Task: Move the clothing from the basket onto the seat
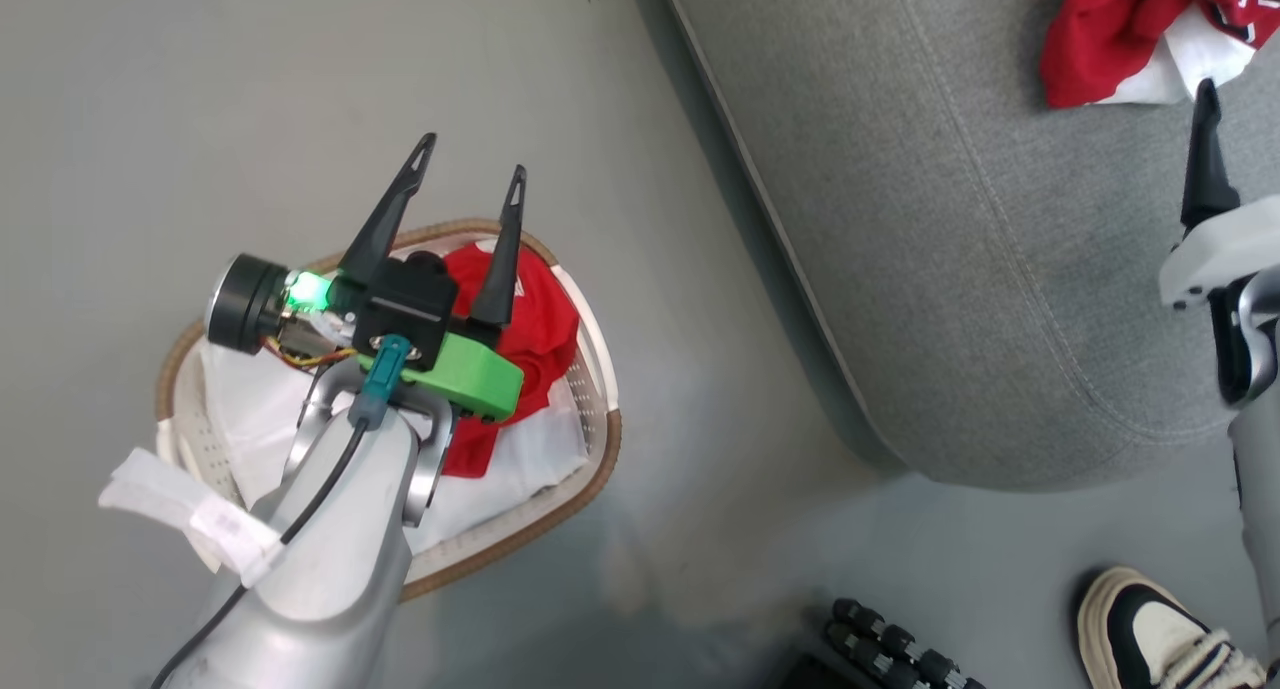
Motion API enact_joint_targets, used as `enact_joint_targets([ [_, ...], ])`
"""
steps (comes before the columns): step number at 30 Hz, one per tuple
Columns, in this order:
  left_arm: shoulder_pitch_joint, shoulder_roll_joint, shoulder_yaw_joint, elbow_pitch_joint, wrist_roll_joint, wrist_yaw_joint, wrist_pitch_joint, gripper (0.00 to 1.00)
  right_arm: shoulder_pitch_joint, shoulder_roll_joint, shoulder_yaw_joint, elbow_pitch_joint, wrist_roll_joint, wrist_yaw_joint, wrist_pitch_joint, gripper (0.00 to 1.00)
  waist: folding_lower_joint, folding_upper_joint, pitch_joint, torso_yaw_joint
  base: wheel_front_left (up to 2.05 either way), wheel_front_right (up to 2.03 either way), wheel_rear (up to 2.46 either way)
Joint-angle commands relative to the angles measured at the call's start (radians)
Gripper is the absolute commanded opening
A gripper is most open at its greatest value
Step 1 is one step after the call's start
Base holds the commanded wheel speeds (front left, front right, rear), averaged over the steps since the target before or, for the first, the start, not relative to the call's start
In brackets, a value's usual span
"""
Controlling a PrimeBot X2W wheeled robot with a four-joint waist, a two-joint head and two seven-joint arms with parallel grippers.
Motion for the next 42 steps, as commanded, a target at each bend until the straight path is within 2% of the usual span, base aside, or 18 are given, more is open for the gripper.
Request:
enact_joint_targets([
  [1, 0.025, 0.0, 0.011, -0.005, -0.007, 0.01, -0.001, 1.0, 0.031, -0.001, 0.01, -0.015, 0.006, -0.001, -0.005, 1.0, -0.0001, 0.0, -0.054, 0.025, 0.0, 0.0, 0.0],
  [11, 0.144, -0.016, 0.108, -0.039, -0.037, 0.059, -0.001, 1.0, 0.123, 0.008, 0.088, -0.095, 0.054, -0.001, -0.005, 1.0, -0.0001, 0.0, -0.171, 0.102, 0.0, 0.0, 0.0],
  [21, 0.231, -0.048, 0.189, -0.054, -0.038, 0.07, -0.001, 1.0, 0.154, 0.033, 0.197, -0.113, 0.07, -0.001, -0.005, 1.0, -0.0001, 0.0, -0.263, 0.229, 0.0, 0.0, 0.0],
  [28, 0.28, -0.056, 0.249, -0.04, -0.023, 0.072, -0.001, 1.0, 0.172, 0.06, 0.243, -0.117, 0.084, -0.001, -0.005, 1.0, -0.0001, 0.0, -0.315, 0.293, 0.0, 0.0, 0.0],
  [42, 0.413, -0.07, 0.336, -0.058, -0.003, 0.07, -0.001, 1.0, 0.299, 0.123, 0.258, -0.154, 0.125, -0.001, -0.005, 1.0, -0.0001, 0.0, -0.439, 0.341, 0.0, 0.0, 0.0],
])
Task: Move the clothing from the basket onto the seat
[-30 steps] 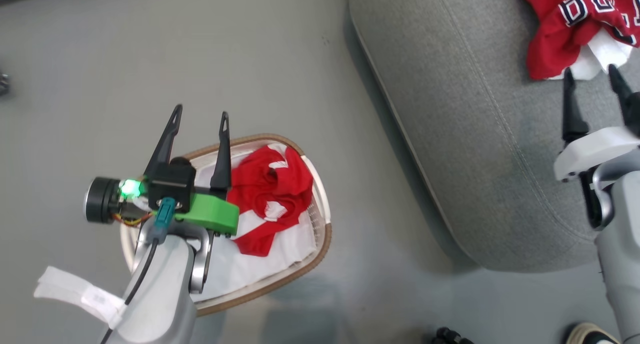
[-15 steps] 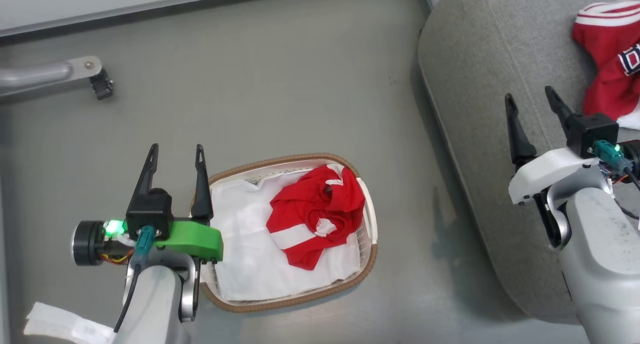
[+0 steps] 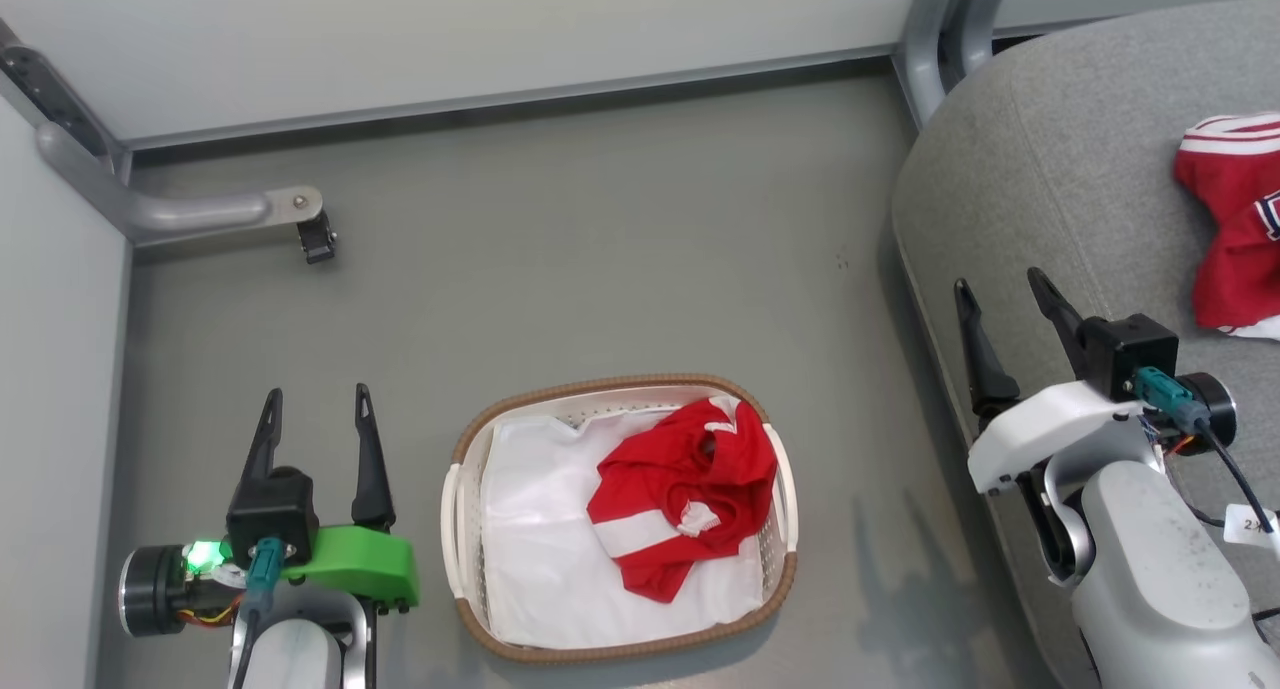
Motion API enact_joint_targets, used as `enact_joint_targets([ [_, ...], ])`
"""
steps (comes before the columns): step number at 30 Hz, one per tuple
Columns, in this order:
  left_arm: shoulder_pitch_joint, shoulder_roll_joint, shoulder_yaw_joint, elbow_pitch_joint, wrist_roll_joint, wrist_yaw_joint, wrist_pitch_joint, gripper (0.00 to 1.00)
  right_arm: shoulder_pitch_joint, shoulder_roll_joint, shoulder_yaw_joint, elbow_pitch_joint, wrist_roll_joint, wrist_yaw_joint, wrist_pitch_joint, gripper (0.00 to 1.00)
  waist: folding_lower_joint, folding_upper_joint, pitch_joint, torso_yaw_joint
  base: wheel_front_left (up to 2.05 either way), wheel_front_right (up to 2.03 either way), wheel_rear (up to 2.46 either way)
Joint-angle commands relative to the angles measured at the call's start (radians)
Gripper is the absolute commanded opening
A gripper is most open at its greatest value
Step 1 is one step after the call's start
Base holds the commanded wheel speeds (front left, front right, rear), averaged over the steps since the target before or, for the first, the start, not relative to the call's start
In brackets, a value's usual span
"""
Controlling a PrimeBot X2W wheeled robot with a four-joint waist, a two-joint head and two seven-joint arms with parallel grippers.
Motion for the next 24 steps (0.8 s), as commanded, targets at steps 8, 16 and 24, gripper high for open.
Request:
enact_joint_targets([
  [8, 0.099, -0.008, 0.023, -0.046, 0.023, -0.022, -0.001, 1.0, 0.102, 0.006, -0.001, -0.031, 0.022, -0.001, -0.005, 1.0, 0.0001, 0.0, -0.094, 0.016, 0.0, 0.0, 0.0],
  [16, 0.167, -0.015, 0.032, -0.073, 0.016, -0.016, -0.001, 1.0, 0.176, 0.012, 0.004, -0.044, 0.032, -0.001, -0.005, 1.0, 0.0001, 0.0, -0.14, 0.012, 0.0, 0.0, 0.0],
  [24, 0.204, -0.02, 0.028, -0.094, 0.009, -0.01, -0.001, 1.0, 0.2, 0.013, 0.02, -0.059, 0.033, -0.001, -0.005, 1.0, 0.0001, 0.0, -0.153, -0.002, 0.0, 0.0, 0.0],
])
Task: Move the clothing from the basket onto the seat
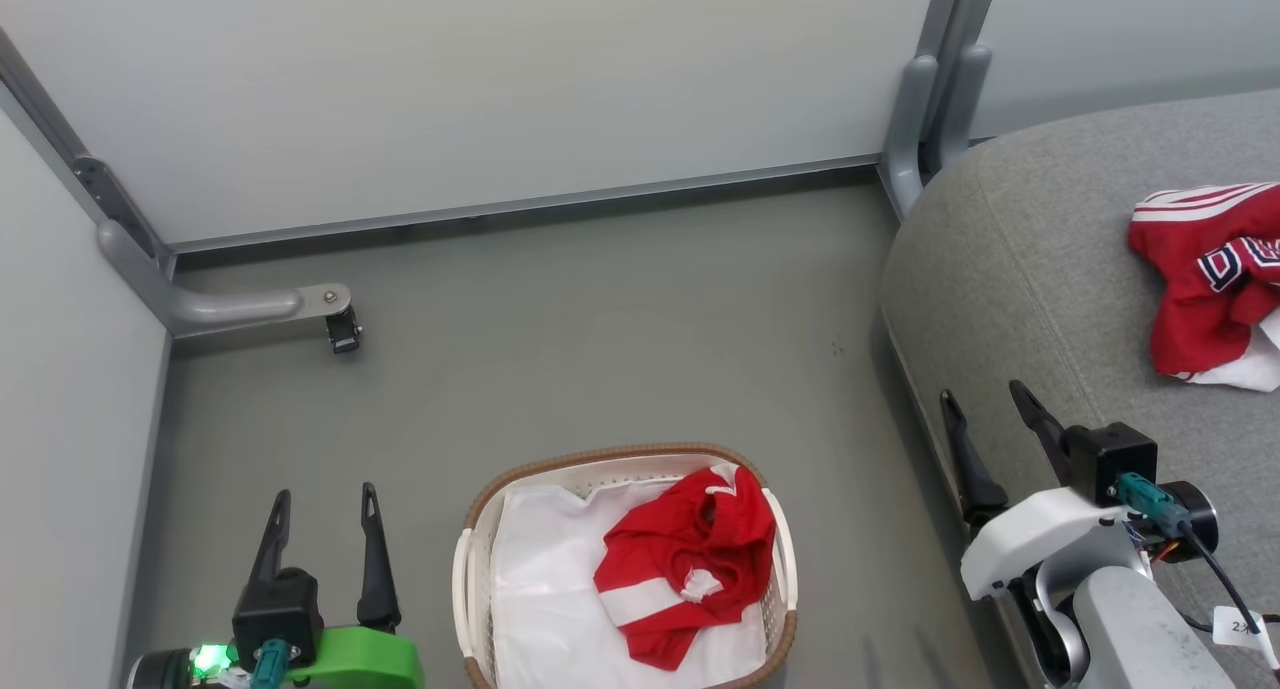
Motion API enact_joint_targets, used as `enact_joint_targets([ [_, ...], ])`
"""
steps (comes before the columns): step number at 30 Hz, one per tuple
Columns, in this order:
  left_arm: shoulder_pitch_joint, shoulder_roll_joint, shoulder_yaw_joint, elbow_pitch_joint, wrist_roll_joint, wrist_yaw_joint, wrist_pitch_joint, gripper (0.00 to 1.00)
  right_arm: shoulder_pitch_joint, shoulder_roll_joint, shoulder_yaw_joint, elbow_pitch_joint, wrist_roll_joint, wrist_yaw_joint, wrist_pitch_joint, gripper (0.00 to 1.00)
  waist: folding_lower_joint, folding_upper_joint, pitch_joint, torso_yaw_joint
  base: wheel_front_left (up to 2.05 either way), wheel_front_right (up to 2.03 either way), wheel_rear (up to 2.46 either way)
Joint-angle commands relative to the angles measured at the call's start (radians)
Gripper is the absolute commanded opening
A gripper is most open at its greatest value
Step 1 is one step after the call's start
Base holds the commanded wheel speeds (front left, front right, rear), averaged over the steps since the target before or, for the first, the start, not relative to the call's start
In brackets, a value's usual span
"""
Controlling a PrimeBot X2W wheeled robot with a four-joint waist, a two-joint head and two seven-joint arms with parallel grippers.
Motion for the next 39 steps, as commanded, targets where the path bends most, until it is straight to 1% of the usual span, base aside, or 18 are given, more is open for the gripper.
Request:
enact_joint_targets([
  [1, 0.013, 0.001, -0.001, -0.006, -0.004, 0.002, -0.001, 1.0, 0.016, -0.002, 0.001, -0.003, 0.004, -0.001, -0.005, 1.0, 0.0001, 0.0, -0.001, -0.003, 0.0, 0.0, 0.0],
  [8, -0.009, -0.001, -0.009, -0.012, -0.011, 0.001, -0.001, 1.0, -0.005, -0.006, 0.01, -0.008, 0.003, -0.001, -0.005, 1.0, 0.0001, 0.0, 0.014, -0.012, 0.0, 0.0, 0.0],
  [15, -0.045, -0.001, -0.045, -0.003, -0.045, 0.005, -0.001, 1.0, -0.044, -0.01, 0.011, -0.033, 0.01, -0.001, -0.005, 1.0, 0.0001, 0.0, 0.072, -0.026, 0.0, 0.0, 0.0],
  [22, -0.102, -0.001, -0.087, 0.014, -0.066, -0.003, -0.001, 1.0, -0.096, -0.008, 0.018, -0.071, 0.022, -0.001, -0.005, 1.0, 0.0001, 0.0, 0.158, -0.048, 0.0, 0.0, 0.0],
  [27, -0.147, 0.0, -0.118, 0.027, -0.058, -0.008, -0.001, 1.0, -0.136, 0.001, 0.03, -0.106, 0.023, -0.001, -0.005, 1.0, 0.0001, 0.0, 0.226, -0.074, 0.0, 0.0, 0.0],
  [30, -0.178, 0.0, -0.129, 0.042, -0.06, -0.003, -0.001, 1.0, -0.162, 0.003, 0.038, -0.129, 0.029, -0.001, -0.005, 1.0, 0.0001, 0.0, 0.269, -0.088, 0.0, 0.0, 0.0],
  [39, -0.276, 0.001, -0.165, 0.085, -0.056, -0.018, -0.001, 1.0, -0.234, 0.018, 0.064, -0.213, 0.053, -0.001, -0.005, 1.0, 0.0001, 0.0, 0.393, -0.132, 0.0, 0.0, 0.0],
])
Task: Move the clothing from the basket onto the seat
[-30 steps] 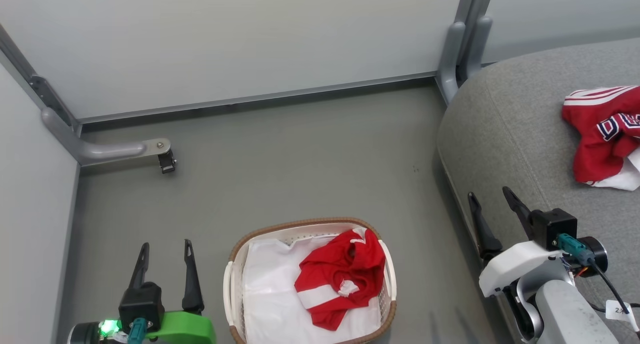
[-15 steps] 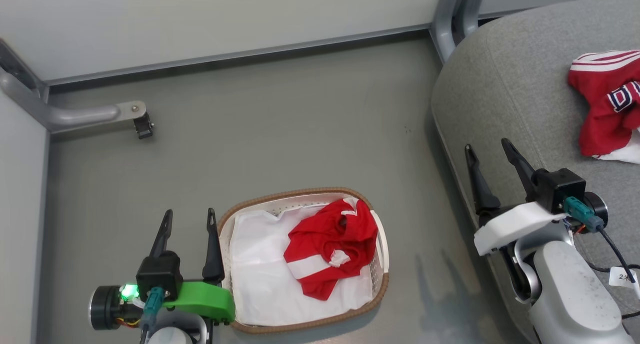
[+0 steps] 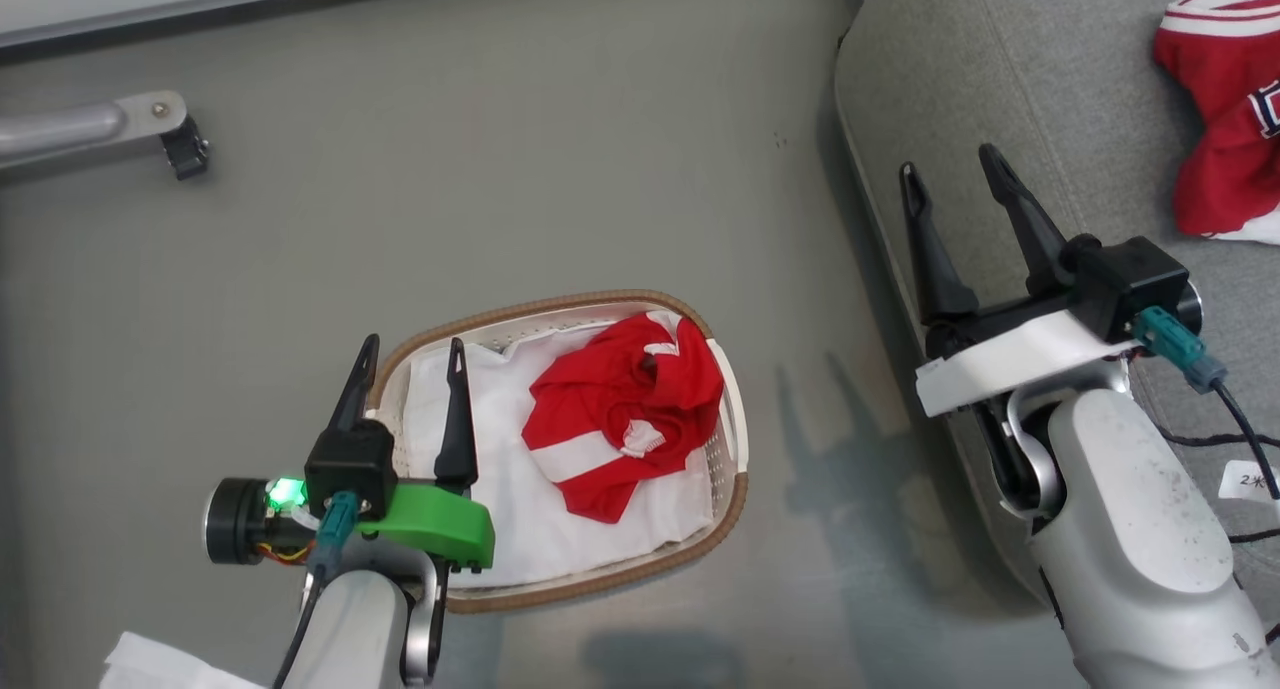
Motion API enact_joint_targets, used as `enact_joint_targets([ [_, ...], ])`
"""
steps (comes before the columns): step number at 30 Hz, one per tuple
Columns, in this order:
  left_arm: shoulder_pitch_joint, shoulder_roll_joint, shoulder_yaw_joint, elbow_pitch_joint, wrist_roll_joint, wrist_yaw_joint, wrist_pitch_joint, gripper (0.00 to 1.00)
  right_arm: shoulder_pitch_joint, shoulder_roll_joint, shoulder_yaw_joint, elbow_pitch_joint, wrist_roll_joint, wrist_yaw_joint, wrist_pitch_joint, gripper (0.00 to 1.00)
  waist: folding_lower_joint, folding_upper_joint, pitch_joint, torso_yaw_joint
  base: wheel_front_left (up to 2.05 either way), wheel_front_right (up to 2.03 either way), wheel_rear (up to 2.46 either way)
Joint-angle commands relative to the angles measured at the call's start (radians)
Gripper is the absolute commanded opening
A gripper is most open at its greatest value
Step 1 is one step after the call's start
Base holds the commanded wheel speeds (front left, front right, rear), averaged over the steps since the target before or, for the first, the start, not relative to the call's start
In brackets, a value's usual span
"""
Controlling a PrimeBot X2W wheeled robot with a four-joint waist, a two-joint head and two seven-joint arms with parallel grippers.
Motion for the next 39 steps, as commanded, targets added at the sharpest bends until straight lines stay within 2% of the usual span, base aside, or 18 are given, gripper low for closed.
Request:
enact_joint_targets([
  [1, -0.031, 0.005, -0.001, 0.008, 0.002, -0.006, -0.001, 1.0, -0.022, 0.005, 0.004, -0.016, 0.009, -0.001, -0.005, 1.0, 0.0, 0.0, 0.077, -0.043, 0.0, 0.0, 0.0],
  [7, -0.102, 0.005, -0.013, 0.042, 0.009, -0.02, -0.001, 1.0, -0.065, 0.02, 0.008, -0.067, 0.042, -0.001, -0.005, 1.0, 0.0, 0.0, 0.158, -0.076, 0.0, 0.0, 0.0],
  [19, -0.219, 0.005, -0.062, 0.13, 0.047, -0.061, -0.001, 1.0, -0.117, 0.032, 0.001, -0.134, 0.034, -0.001, -0.005, 1.0, 0.0, 0.0, 0.287, -0.105, 0.0, 0.0, 0.0],
  [34, -0.34, 0.01, -0.104, 0.317, 0.083, -0.118, -0.001, 1.0, -0.179, 0.047, -0.012, -0.211, 0.042, -0.001, -0.005, 1.0, 0.0, 0.0, 0.426, -0.15, 0.0, 0.0, 0.0],
  [39, -0.398, 0.01, -0.091, 0.402, 0.063, -0.132, -0.001, 1.0, -0.199, 0.052, -0.002, -0.241, 0.043, -0.001, -0.005, 1.0, 0.0, 0.0, 0.472, -0.171, 0.0, 0.0, 0.0],
])
